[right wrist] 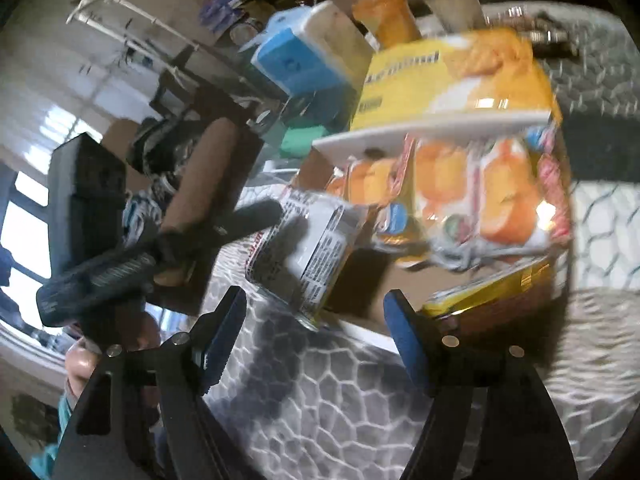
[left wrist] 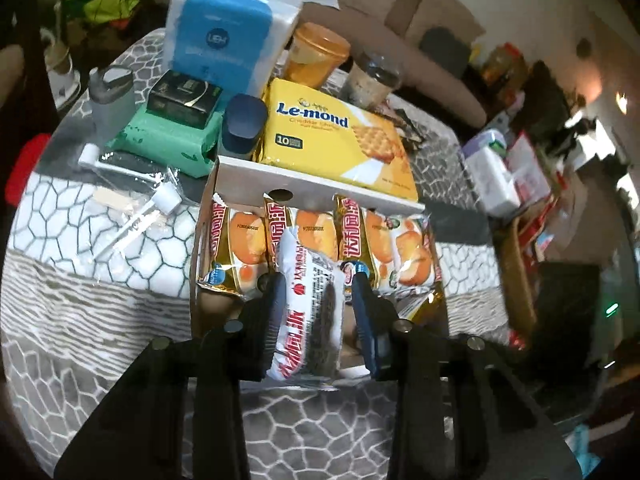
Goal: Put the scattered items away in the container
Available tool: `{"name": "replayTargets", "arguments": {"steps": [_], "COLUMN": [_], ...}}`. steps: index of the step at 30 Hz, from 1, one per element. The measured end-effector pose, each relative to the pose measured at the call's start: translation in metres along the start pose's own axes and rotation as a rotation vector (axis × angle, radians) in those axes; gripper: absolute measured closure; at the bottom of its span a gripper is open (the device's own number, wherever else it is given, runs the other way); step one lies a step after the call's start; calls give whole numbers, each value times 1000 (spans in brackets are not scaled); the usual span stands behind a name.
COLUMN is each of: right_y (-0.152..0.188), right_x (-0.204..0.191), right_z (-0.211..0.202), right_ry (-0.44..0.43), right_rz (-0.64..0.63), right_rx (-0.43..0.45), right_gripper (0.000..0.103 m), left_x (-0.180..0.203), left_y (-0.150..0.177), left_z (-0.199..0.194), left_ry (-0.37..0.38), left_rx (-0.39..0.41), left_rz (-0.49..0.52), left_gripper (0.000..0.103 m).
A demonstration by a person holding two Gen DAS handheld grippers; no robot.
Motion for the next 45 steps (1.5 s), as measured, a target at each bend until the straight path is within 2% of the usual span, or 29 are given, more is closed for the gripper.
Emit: {"name": "replayTargets", "arguments": {"steps": [2, 4, 7, 11, 13, 14, 16, 17, 21, 23, 25, 28, 31, 33, 35, 38, 42, 45], "right_y": [0, 0, 1, -1, -1, -2, -4, -6, -15, -21, -26, -21, -7, 6, 18, 30, 20, 6], "right_x": [4, 5, 0, 3, 7, 6, -2, -7, -24, -33, -43, -46, -43, -46, -47, -50, -36, -24], "right_z": [10, 16, 25, 36, 51, 53, 55, 53, 42, 34, 30, 36, 40, 44, 48, 50, 31, 23], "right_ry": [12, 75, 121, 100, 93, 73, 26, 37, 150, 228, 309, 440, 636, 676, 637, 532, 376, 341], "right_rz": [31, -11, -77, -35, 6, 18, -1, -30, -176, -293, -444, -681, -959, -1063, -1079, -1017, -786, -655], "right_rx": [10, -3, -31, -41, -75, -71, -64, -57, -48, -58, -87, -208, -265, -271, -288, -302, -256, -222], "right_gripper": [29, 29, 30, 29, 29, 32, 59, 66, 75, 77, 77, 78, 78, 78, 81, 80, 76, 75], "left_x": [-5, -8, -11, -21, -27, -30, -34, -36, -44, -48, -52, -55, -57, -59, -61, -64, -65, -60], "left_y": [1, 3, 8, 4, 1, 0, -1, -2, -4, -5, -3, 0, 3, 4, 6, 10, 13, 11], "left_z": [4, 11, 16, 7, 1, -1, -5, -7, -12, -14, -15, -15, -12, -11, -10, -10, -11, -8], "left_ry": [-19, 10, -1, -59, -52, -52, -55, -57, -69, -73, -78, -91, -105, -113, -111, -124, -142, -153], "left_rx": [-12, -44, -60, -21, -10, -8, -2, 1, 9, 12, 9, 0, -12, -16, -20, -31, -37, -44], "left_rz": [-15, -31, -32, -19, -35, -44, -43, -40, -44, -49, -53, -47, -40, -44, -51, -45, -21, 4], "left_gripper": [73, 73, 73, 72, 72, 72, 71, 69, 66, 66, 66, 66, 65, 65, 65, 65, 63, 58]}}
Point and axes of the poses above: each gripper's, at about its wrist camera, not at the fingertips, and z roughly the way its jaws point, x to its right, y to its underside, the point moved 8 cm from there along z, roughly the way its jaws point, and after that the axes turned 3 degrees about -z, right-handed, at the moved point
